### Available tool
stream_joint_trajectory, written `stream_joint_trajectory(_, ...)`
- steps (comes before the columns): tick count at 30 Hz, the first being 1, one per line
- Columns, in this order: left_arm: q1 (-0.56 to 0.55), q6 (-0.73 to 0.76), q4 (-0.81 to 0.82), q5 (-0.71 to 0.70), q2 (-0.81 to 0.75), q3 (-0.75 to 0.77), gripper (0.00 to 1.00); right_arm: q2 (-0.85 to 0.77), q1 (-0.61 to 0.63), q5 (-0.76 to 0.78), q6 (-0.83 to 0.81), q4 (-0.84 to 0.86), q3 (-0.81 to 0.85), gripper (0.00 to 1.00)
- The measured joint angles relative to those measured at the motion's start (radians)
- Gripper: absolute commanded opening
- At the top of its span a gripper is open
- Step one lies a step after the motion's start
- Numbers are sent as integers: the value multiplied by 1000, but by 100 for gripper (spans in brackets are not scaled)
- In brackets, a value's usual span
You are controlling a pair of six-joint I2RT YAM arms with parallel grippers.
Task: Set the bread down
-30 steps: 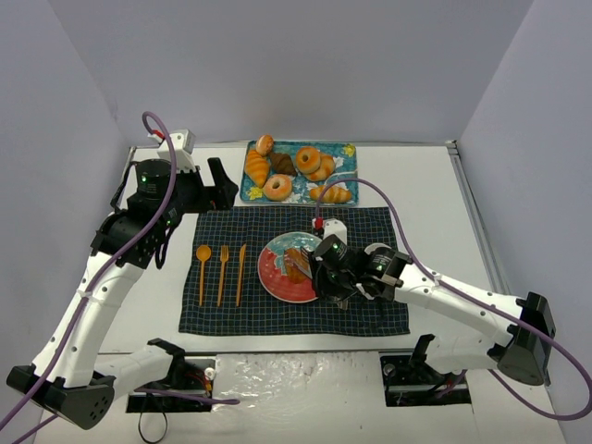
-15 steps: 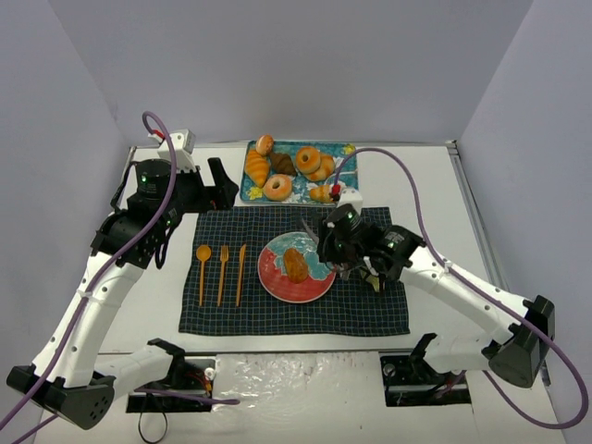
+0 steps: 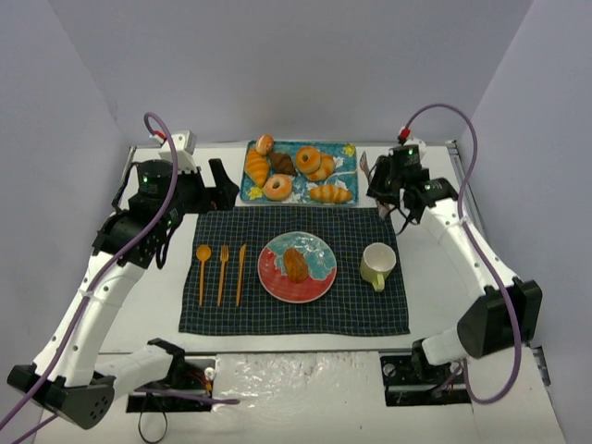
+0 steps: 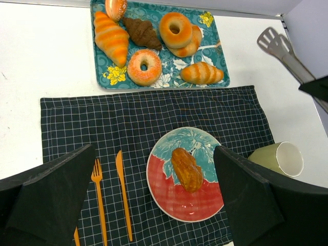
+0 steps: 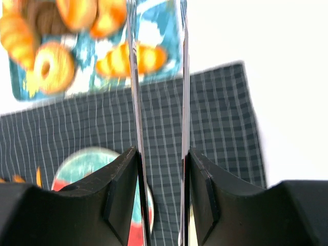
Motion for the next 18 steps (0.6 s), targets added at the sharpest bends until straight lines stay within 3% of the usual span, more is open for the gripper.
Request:
stream_joint_trajectory(9,12,0,0,5,-2,0,97,277,-183,-29,-35,72,196,39)
stream_joint_trajectory(18,13,-1,4,18,-2,0,97,535,-287,62,-93,88,335,42)
